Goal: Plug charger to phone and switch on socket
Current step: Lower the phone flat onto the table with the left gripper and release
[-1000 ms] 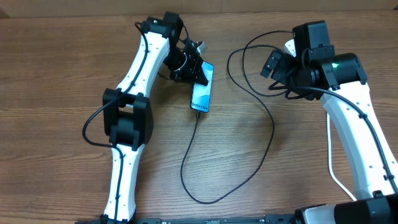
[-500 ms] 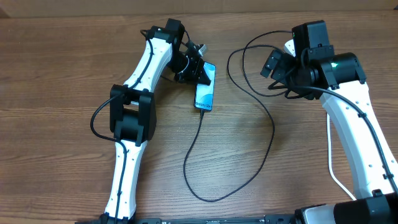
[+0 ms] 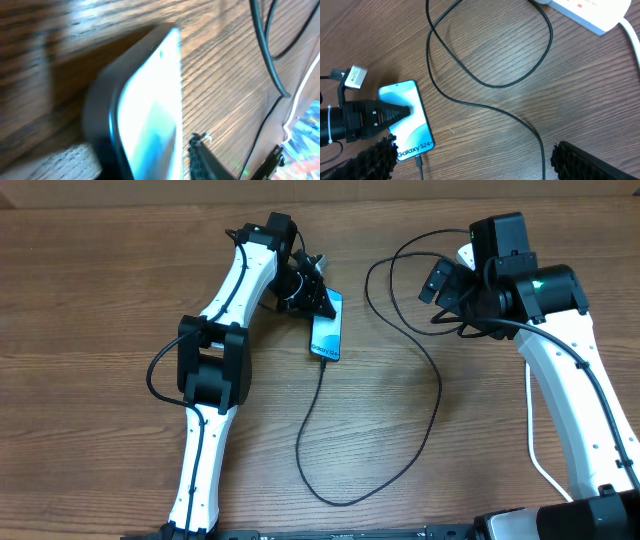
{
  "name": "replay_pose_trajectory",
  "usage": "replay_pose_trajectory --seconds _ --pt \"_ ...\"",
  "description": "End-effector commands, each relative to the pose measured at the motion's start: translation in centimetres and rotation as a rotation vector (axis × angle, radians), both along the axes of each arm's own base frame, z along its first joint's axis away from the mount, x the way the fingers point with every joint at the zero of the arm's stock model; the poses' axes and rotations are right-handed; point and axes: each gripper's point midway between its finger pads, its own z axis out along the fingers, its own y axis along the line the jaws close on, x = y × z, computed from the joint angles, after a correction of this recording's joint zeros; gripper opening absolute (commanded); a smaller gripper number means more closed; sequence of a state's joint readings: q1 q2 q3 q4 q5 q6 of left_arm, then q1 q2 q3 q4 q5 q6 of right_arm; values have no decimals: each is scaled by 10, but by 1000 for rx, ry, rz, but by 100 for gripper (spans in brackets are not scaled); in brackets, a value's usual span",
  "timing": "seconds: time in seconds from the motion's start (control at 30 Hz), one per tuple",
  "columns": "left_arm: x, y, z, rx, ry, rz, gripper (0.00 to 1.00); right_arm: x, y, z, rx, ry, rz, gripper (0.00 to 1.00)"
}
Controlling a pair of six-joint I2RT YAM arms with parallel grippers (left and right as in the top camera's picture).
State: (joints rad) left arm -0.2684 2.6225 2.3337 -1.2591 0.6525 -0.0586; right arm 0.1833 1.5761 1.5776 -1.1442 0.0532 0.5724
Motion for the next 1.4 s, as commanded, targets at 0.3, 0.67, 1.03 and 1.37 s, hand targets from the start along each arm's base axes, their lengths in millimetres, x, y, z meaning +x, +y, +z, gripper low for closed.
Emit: replay_pose_trajectory --seconds 0.3,0.67,1.03,1.37 --pt "-3 27 -23 182 10 6 56 1 -4 -3 -11 4 -14 100" --pt "1 55 -14 310 5 43 100 4 -7 -4 -26 -3 -23 100" --pt "21 84 123 317 -257 175 100 14 -14 -4 99 38 93 100" --pt "-7 100 221 468 -471 266 100 80 -134 6 -60 16 -148 100"
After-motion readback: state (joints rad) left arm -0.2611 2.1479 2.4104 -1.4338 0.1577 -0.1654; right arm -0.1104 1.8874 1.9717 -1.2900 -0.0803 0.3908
